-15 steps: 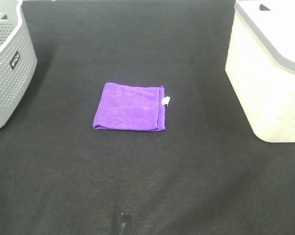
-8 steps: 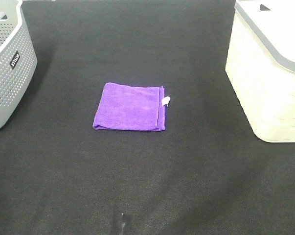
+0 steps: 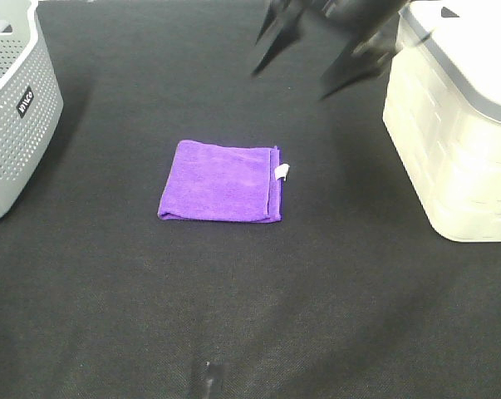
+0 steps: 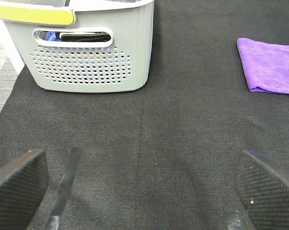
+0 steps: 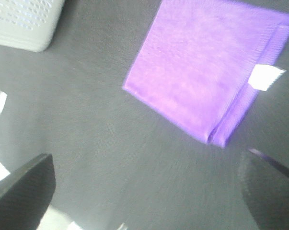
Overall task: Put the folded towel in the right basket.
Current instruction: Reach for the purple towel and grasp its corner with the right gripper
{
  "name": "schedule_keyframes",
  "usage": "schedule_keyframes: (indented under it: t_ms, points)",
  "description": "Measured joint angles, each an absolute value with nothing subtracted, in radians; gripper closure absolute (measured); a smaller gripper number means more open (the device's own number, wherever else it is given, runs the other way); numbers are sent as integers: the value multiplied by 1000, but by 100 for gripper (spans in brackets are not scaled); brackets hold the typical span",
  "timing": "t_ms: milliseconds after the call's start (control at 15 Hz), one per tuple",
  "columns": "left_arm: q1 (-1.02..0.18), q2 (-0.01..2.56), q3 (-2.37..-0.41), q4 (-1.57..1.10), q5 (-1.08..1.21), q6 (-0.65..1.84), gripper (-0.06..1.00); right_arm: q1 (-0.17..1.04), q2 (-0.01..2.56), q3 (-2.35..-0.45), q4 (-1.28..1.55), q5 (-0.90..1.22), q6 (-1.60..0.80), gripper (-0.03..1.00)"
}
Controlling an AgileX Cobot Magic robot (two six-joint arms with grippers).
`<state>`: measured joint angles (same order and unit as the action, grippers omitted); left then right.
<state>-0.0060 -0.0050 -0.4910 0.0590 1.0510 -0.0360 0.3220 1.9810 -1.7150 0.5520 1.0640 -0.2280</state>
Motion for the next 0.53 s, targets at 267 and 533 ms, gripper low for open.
schedule_keyframes:
  t_ms: [267, 533]
  points:
    - [-6, -5, -491, 59, 1051, -36, -4, 323, 2151, -1733, 584, 1038, -241, -1]
    - [-6, -5, -491, 59, 1051, -36, -4, 319, 2248, -1734, 606, 929, -210, -1]
